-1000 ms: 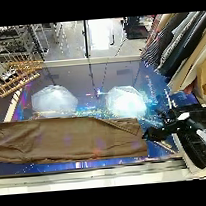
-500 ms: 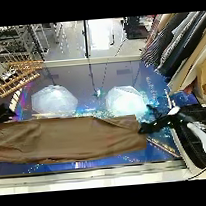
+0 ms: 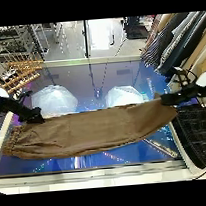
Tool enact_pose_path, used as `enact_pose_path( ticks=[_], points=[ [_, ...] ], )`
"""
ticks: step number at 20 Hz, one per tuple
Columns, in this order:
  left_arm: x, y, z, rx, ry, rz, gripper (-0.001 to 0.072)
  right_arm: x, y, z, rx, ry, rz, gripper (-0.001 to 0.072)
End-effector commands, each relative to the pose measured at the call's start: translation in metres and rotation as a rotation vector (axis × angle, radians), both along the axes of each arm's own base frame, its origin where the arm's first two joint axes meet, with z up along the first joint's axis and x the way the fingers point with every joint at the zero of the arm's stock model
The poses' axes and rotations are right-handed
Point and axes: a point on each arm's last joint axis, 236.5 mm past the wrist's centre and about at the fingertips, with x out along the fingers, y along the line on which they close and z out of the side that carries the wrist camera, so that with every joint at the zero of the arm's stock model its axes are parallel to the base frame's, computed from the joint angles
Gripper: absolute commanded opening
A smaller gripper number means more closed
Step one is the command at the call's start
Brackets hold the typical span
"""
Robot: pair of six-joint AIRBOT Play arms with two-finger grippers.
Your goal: Fold the clothes and pants, and hang the long-sleeved shirts on hangers.
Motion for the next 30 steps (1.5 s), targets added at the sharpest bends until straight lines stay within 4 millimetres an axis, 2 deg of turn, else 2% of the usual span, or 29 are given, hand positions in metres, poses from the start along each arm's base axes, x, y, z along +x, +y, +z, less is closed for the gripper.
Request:
enact_pose_path(
  ticks=[1, 4, 5, 7, 9, 10, 12, 13, 14, 15, 16, 18, 21, 23, 25, 26, 27, 30],
  points=[
    [-0.004, -0.001, 0.011, 0.010, -0.021, -0.018, 0.0138, -0.007, 0.125, 0.015, 0.102, 0.000, 0.130, 0.0013],
    [-0.006, 0.021, 0.034, 0.027, -0.075, 0.036, 0.0138, -0.019, 0.270, -0.027, 0.149, -0.021, 0.314, 0.0013],
    [-0.007, 0.028, 0.041, 0.033, -0.093, 0.056, 0.0138, -0.028, 0.315, -0.048, 0.167, -0.029, 0.375, 0.0013],
    [-0.010, 0.042, 0.054, 0.044, -0.124, 0.091, 0.0138, -0.050, 0.383, -0.090, 0.216, 0.012, 0.449, 0.0013],
    [-0.011, 0.051, 0.060, 0.049, -0.139, 0.114, 0.0137, -0.071, 0.433, -0.120, 0.266, 0.077, 0.526, 0.0014],
    [-0.012, 0.053, 0.061, 0.051, -0.139, 0.119, 0.0138, -0.075, 0.451, -0.126, 0.283, 0.089, 0.561, 0.0014],
    [-0.013, 0.055, 0.059, 0.052, -0.131, 0.122, 0.0138, -0.073, 0.475, -0.124, 0.311, 0.077, 0.599, 0.0016],
    [-0.013, 0.055, 0.059, 0.052, -0.130, 0.122, 0.0138, -0.073, 0.478, -0.120, 0.314, 0.084, 0.613, 0.0019],
    [-0.013, 0.055, 0.058, 0.052, -0.130, 0.121, 0.0138, -0.073, 0.472, -0.117, 0.300, 0.099, 0.625, 0.0115],
    [-0.013, 0.055, 0.058, 0.052, -0.130, 0.121, 0.0138, -0.073, 0.460, -0.113, 0.282, 0.131, 0.640, 0.0352],
    [-0.013, 0.055, 0.058, 0.052, -0.130, 0.122, 0.0138, -0.070, 0.445, -0.106, 0.265, 0.150, 0.666, 0.0517],
    [-0.015, 0.060, 0.056, 0.074, -0.122, 0.121, 0.0138, -0.045, 0.400, -0.083, 0.218, 0.152, 0.643, 0.0510],
    [-0.027, 0.080, 0.048, 0.166, -0.072, 0.116, 0.0139, 0.004, 0.292, -0.057, 0.113, 0.152, 0.478, 0.0498],
    [-0.031, 0.087, 0.047, 0.187, -0.059, 0.122, 0.0139, 0.011, 0.222, -0.058, 0.130, 0.229, 0.342, 0.0498],
    [-0.031, 0.089, 0.043, 0.188, -0.057, 0.128, 0.0139, 0.002, 0.164, -0.076, 0.168, 0.322, 0.211, 0.0504],
    [-0.030, 0.089, 0.038, 0.188, -0.059, 0.133, 0.0139, -0.011, 0.149, -0.089, 0.226, 0.383, 0.177, 0.0504],
    [-0.028, 0.089, 0.032, 0.190, -0.064, 0.140, 0.0139, -0.021, 0.147, -0.100, 0.302, 0.426, 0.168, 0.0504],
    [-0.031, 0.088, 0.012, 0.185, -0.047, 0.153, 0.0139, -0.024, 0.151, -0.143, 0.442, 0.426, 0.129, 0.0504]
  ],
)
